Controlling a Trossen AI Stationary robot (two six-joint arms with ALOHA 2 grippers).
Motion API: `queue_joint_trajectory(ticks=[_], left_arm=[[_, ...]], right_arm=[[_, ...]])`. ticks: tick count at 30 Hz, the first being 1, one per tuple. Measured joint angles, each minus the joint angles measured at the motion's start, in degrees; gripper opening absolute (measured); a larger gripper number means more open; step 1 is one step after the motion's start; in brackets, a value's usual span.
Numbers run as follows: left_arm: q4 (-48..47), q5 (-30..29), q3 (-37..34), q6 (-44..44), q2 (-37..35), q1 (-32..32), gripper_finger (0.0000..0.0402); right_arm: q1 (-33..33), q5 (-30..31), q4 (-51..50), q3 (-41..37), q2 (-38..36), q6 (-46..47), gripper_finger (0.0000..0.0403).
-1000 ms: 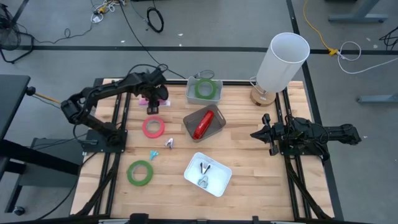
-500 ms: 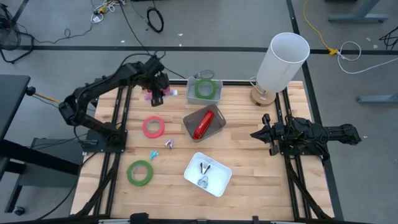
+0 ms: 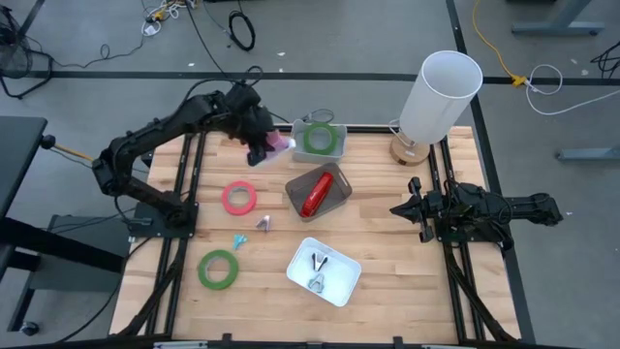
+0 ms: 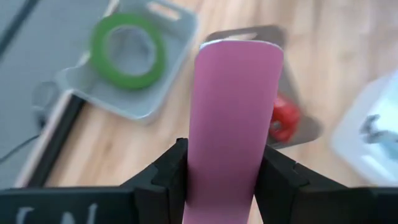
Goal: Pick and place Stapler, Stapler remover, tape
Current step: Put the pink stapler into the black bin
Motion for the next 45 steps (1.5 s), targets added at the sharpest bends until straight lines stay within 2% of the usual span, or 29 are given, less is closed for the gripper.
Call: queue_joint_trajectory(ticks=[6,12,17,38,45], left_arm=[[4.11,4.75,0.00,-5.30,0.27,-3.78,0.0148],[9.50,4.94,0.00,-8.99,0.45,-6.71,0.0149],[12.91,4.55,0.00,-16.61,2.29,-8.99,0.0149],[20.12,-8.98,-0.02,-26.19,13.37,-13.67,0.0152],[22.63,-9.73,-0.02,-28.78,16.02,-13.88,0.0153]], right_arm=[[0.00,0.00,-0.01,0.00,0.00,0.00,0.0002],[0.00,0.02,0.01,0.00,0.00,0.00,0.0002],[-0.02,0.01,0.01,0.00,0.00,0.01,0.0002],[-0.01,0.00,0.01,0.00,0.00,0.01,0.0002],[0.00,0.02,0.03,0.00,0.00,0.02,0.0002]])
